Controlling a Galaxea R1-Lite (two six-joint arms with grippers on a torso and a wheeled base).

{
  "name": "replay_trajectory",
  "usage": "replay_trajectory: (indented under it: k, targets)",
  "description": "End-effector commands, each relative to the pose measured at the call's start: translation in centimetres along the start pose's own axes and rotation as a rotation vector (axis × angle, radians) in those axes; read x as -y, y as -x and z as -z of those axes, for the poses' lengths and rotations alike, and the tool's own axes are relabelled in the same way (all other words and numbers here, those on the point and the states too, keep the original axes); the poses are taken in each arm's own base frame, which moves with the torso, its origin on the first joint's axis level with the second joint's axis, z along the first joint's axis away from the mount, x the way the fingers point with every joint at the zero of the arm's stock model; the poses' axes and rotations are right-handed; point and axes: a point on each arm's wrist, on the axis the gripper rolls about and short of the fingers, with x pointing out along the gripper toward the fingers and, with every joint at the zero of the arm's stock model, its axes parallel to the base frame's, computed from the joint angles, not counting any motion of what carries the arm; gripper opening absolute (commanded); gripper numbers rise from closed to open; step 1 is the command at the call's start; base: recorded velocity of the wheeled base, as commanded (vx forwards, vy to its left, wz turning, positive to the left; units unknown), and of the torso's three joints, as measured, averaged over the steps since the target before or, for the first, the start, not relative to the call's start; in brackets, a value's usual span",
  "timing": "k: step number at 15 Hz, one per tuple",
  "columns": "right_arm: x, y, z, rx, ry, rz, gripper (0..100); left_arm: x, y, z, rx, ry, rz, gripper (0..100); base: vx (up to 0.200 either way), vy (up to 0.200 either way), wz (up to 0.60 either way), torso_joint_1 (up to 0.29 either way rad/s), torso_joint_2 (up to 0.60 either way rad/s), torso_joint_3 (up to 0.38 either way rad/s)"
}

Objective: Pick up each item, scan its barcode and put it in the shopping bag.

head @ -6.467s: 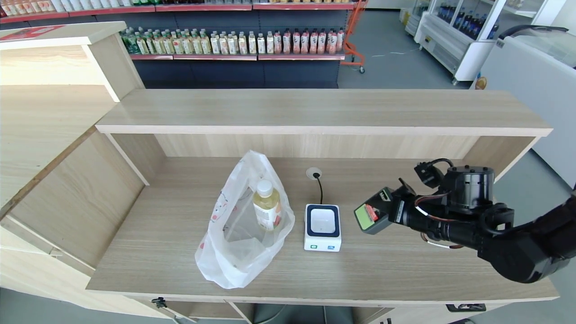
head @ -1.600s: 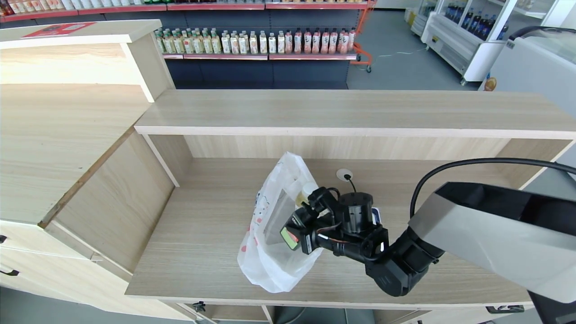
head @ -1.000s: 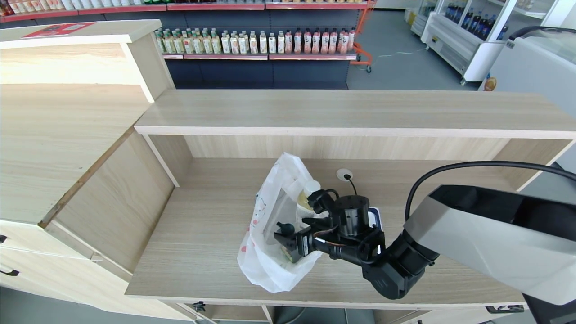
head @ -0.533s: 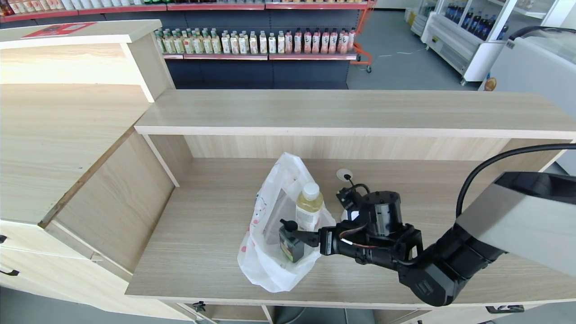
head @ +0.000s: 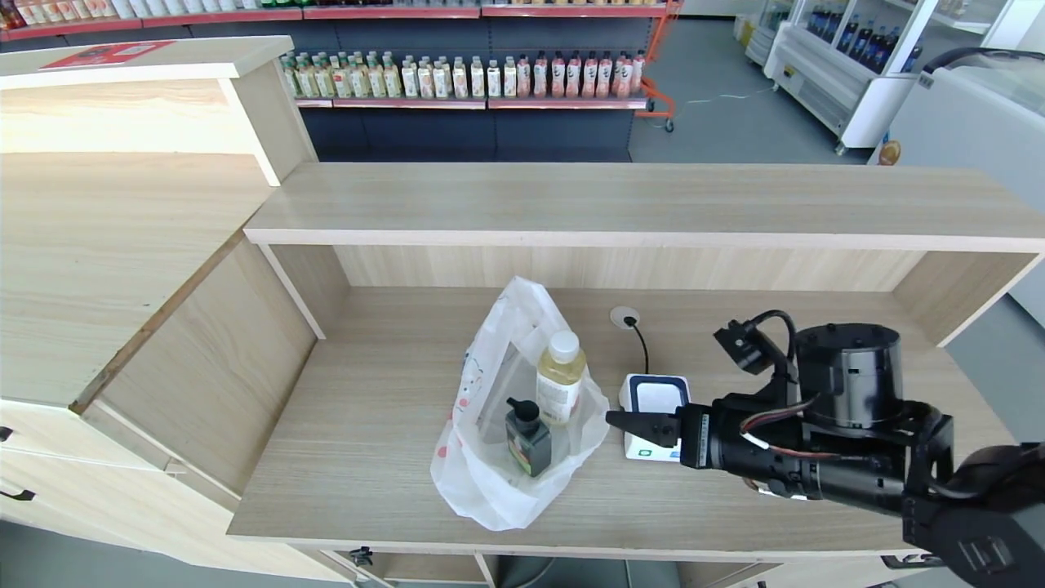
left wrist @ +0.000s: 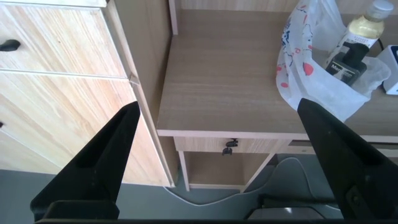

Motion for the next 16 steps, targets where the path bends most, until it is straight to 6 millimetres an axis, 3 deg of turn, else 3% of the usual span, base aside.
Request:
replay_trajectory:
  k: [1, 2, 3, 5, 7, 10, 12, 16]
  targets:
    - [0.4, 9.3, -1.5, 0.136, 0.144, 0.14, 100, 0.0, 0.0, 0.0, 0.001, 0.0, 0.0, 100, 0.0, 0.0, 0.0, 0.0, 0.0, 0.0]
    - [0.5, 11.2, -1.2, 0.148, 0.181, 0.201, 100, 0.0, 0.0, 0.0, 0.001, 0.0, -0.002, 100, 0.0, 0.0, 0.0, 0.0, 0.0, 0.0]
    - [0.6, 14.3, -0.1, 0.178, 0.208, 0.337, 100, 0.0, 0.0, 0.0, 0.001, 0.0, 0.0, 100, 0.0, 0.0, 0.0, 0.0, 0.0, 0.0]
    - [0.7, 19.1, 4.2, 0.203, 0.224, 0.561, 100, 0.0, 0.0, 0.0, 0.001, 0.0, 0.0, 100, 0.0, 0.0, 0.0, 0.0, 0.0, 0.0]
    - [0.6, 21.9, 8.9, 0.287, 0.224, 0.636, 100, 0.0, 0.0, 0.0, 0.001, 0.0, 0.0, 100, 0.0, 0.0, 0.0, 0.0, 0.0, 0.0]
    - [1.0, 23.3, 14.5, 0.439, 0.256, 0.687, 100, 0.0, 0.0, 0.0, 0.001, 0.0, 0.0, 100, 0.0, 0.0, 0.0, 0.0, 0.0, 0.0]
    - [0.9, 24.0, 16.8, 0.471, 0.27, 0.727, 100, 0.0, 0.0, 0.0, 0.001, 0.0, 0.0, 100, 0.0, 0.0, 0.0, 0.0, 0.0, 0.0]
    - [0.6, 24.4, 17.4, 0.577, 0.32, 0.7, 100, 0.0, 0.0, 0.0, 0.001, 0.0, 0.0, 100, 0.0, 0.0, 0.0, 0.0, 0.0, 0.0]
